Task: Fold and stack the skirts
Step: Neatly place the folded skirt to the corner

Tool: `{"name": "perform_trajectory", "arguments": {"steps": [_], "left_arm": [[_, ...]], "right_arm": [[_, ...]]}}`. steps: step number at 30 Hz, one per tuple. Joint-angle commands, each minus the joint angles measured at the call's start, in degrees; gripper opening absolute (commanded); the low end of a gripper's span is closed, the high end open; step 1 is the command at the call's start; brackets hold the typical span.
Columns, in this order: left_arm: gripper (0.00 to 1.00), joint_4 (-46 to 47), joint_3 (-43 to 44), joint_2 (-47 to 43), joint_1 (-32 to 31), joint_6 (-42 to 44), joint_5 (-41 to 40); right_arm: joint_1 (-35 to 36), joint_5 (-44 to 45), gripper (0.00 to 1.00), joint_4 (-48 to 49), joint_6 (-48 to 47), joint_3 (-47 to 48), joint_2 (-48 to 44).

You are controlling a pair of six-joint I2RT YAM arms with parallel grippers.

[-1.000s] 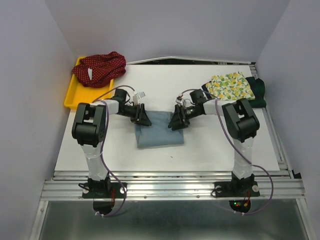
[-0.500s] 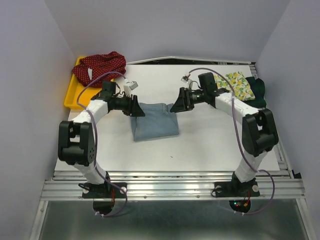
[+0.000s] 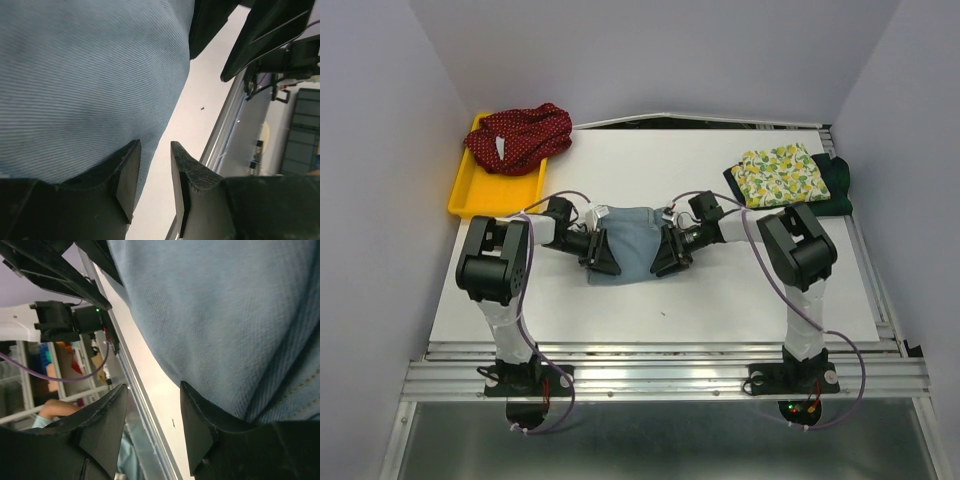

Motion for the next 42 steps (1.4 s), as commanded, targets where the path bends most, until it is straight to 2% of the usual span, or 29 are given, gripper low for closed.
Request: {"name": "perform_trajectory", "arguments": {"steps": [1, 3, 7, 9, 11, 13, 14, 16, 17, 18, 20, 24, 29, 34, 42], "left_arm": [[0.43, -2.49, 2.99, 6.26, 3.59, 1.92, -5.93], [0.43, -3.56, 4.40, 6.46, 3.86, 3.41, -5.32], [0.43, -6.27, 5.01, -1.61, 2.90, 9.20, -4.53], [0.44, -9.52, 6.77, -5.74, 0.88, 12.19, -6.97], [0.45, -10.33, 8.88, -12.86, -1.49, 15.27, -11.01], [0.48, -9.02, 9.67, -20.41, -3.51, 16.68, -19.87], [0.49, -8.40, 9.85, -22.61, -4.82, 18.78, -23.39], [0.51, -5.78, 7.67, -28.49, -10.27, 22.90, -33.67], [0.51, -4.54, 6.52, -30.18, -12.46, 22.93, -37.27], [0.51, -2.70, 5.20, -32.54, -17.36, 25.54, -44.10], [0.51, -1.37, 1.96, -33.79, -22.13, 27.84, -49.76], [0.51, 0.92, -1.21, -33.10, -32.85, 31.27, -61.79], [0.52, 5.22, -1.93, -26.87, -45.24, 31.63, -69.38], [0.51, 11.45, -2.37, -19.23, -50.45, 30.58, -74.83], [0.51, 15.93, -2.19, -10.08, -51.33, 30.75, -77.65]], "right_arm": [[-1.34, 5.44, 0.51, 0.60, -3.95, -0.91, 2.65], [-1.87, 6.51, 0.50, -0.99, -5.00, -1.00, 1.95], [-1.87, 6.42, 0.49, -4.24, -7.12, 0.23, -3.92], [-1.87, 5.90, 0.51, -5.64, -6.86, 1.37, -9.20], [-1.87, 6.42, 0.58, -5.91, -6.77, 2.34, -14.98], [-1.87, 11.15, 0.62, -5.91, -7.03, 2.25, -18.95], [-1.87, 13.08, 0.68, -6.09, -6.95, 1.64, -20.62], [-1.87, 19.41, 0.85, -6.52, -6.33, 0.07, -24.67], [-1.87, 20.82, 0.89, -6.87, -6.24, 0.06, -25.47], [-1.87, 23.88, 0.90, -7.05, -5.72, -1.34, -26.78], [-1.87, 26.19, 0.99, -7.14, -4.93, -3.36, -27.93], [-2.92, 28.75, 1.00, -5.13, -1.59, -9.34, -29.95], [-5.11, 28.93, 1.00, -1.79, 3.86, -14.44, -30.40], [-10.91, 24.28, 1.00, 0.06, 7.90, -16.11, -27.77], [-11.63, 19.09, 0.99, 2.87, 9.32, -17.17, -23.02]]}}
